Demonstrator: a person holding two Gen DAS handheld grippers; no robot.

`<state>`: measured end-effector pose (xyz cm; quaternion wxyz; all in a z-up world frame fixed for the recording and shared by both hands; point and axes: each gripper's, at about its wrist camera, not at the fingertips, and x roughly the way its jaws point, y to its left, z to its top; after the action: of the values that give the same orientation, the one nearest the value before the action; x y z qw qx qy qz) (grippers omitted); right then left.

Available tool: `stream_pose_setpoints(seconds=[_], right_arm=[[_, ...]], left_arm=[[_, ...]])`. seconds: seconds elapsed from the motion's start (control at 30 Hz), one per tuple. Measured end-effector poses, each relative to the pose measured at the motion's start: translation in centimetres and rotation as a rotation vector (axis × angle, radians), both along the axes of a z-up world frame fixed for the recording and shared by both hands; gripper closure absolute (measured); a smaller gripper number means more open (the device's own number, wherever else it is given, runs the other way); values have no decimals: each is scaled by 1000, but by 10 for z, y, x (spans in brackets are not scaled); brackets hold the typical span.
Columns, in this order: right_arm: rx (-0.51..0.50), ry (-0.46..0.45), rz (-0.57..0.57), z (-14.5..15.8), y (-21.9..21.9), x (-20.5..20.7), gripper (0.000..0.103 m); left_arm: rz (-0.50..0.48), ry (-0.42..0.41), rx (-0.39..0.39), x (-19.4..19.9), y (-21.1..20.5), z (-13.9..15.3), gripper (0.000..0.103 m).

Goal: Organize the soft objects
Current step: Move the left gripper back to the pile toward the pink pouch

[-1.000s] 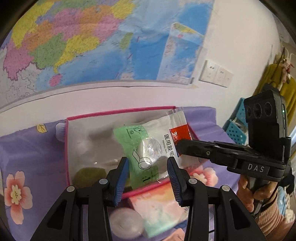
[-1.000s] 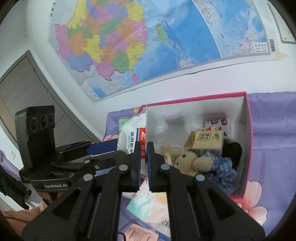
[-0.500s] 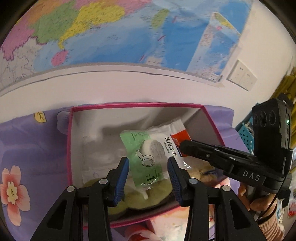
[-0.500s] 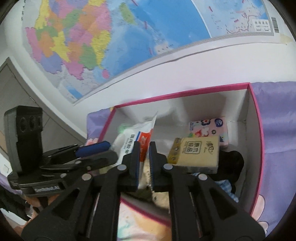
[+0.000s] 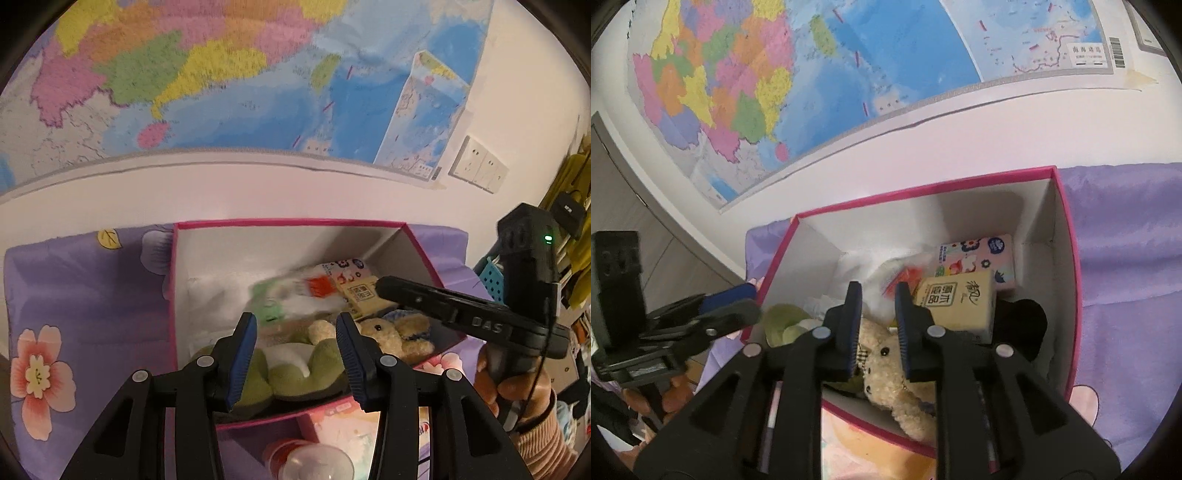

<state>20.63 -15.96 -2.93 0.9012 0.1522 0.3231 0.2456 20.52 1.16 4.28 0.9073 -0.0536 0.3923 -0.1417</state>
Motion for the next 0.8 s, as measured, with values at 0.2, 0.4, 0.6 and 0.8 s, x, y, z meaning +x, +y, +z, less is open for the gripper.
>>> stream_pose_setpoints(seconds=[0.2,0.4,0.6,0.8], right_arm=[[12,-13,32,1,4,-13,83],[24,-75,88,12,0,-53,83],[16,-126,150,15,-2,-100,83],[-4,-149,178,6,-3,-138,81]], left_arm=[[-24,-62,-9,-31,-1,12,58],[-67,-146,17,-76,-10,18,52],[-82,-165,45,-110,-22,10,50],[-95,-127,23,-132,-30,-6,50]])
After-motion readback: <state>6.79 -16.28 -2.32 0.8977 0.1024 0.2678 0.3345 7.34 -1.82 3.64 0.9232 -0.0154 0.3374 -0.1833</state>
